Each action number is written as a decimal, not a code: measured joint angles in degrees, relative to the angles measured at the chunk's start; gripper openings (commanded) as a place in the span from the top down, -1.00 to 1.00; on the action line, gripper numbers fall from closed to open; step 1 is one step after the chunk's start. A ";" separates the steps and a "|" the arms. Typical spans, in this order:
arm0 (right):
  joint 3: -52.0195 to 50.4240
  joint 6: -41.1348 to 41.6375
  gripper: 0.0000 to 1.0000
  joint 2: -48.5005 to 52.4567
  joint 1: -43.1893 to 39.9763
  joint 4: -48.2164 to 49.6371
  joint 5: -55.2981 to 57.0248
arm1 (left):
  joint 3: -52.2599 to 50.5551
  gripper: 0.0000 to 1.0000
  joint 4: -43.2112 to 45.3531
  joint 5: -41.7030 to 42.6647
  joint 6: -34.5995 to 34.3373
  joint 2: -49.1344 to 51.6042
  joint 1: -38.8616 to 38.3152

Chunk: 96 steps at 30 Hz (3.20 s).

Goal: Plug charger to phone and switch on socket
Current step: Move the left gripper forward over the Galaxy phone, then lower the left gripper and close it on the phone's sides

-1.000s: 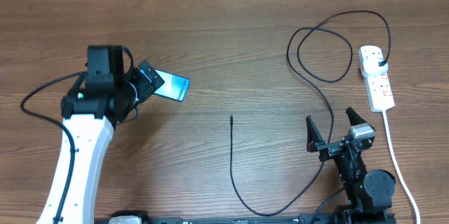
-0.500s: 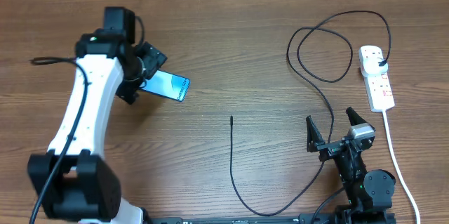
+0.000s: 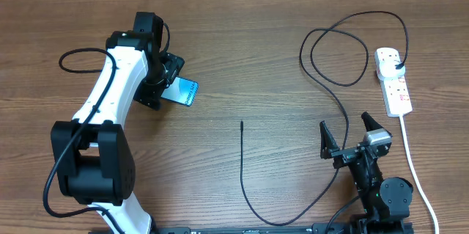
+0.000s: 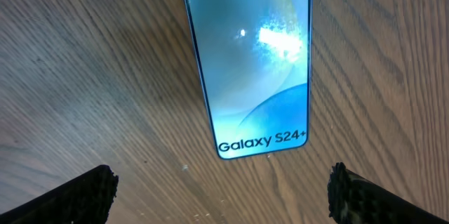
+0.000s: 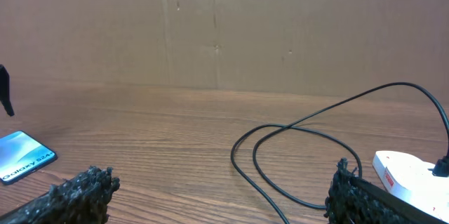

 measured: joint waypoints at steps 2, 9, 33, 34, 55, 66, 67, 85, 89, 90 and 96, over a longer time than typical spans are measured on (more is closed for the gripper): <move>0.00 0.00 -1.00 0.00 0.00 0.02 0.02 | 0.04 -1.00 0.44 0.00 -0.81 0.48 0.00; 0.00 0.00 -1.00 0.00 0.00 0.02 0.02 | 3.48 -1.00 -1.66 -0.61 -1.46 2.43 0.00; 0.00 0.00 -1.00 0.00 0.00 -0.02 0.00 | 12.41 -0.99 -7.34 -3.80 -4.42 12.66 0.00; 0.00 0.00 -1.00 0.00 0.00 0.00 0.00 | 12.35 -0.99 -7.15 -3.82 -5.40 12.66 0.00; 0.00 0.00 -1.00 0.02 0.00 0.00 0.02 | 3.74 -0.99 2.47 -3.61 -8.52 12.66 -0.26; 0.00 0.02 -1.00 0.02 0.00 0.00 0.02 | 3.45 -0.99 5.31 -3.63 -8.52 12.66 -0.26; 0.00 0.02 -1.00 0.02 0.00 0.00 0.00 | 3.45 -0.99 5.55 -3.61 -8.52 12.66 -0.26; 0.00 0.00 -1.00 0.02 0.00 0.02 0.02 | 1.66 -0.99 7.67 -4.26 -8.79 12.66 -0.26; 0.00 0.00 -1.00 0.02 0.00 -0.02 0.00 | 1.64 -0.99 7.69 -4.26 -8.94 12.66 -0.26; 0.00 0.00 -1.00 0.00 0.00 0.02 0.00 | 1.64 -1.00 7.74 -4.26 -8.94 12.66 -0.26; 0.00 0.00 -1.00 0.02 0.00 0.00 0.00 | 1.62 -1.00 10.12 -4.44 -8.98 12.66 -0.26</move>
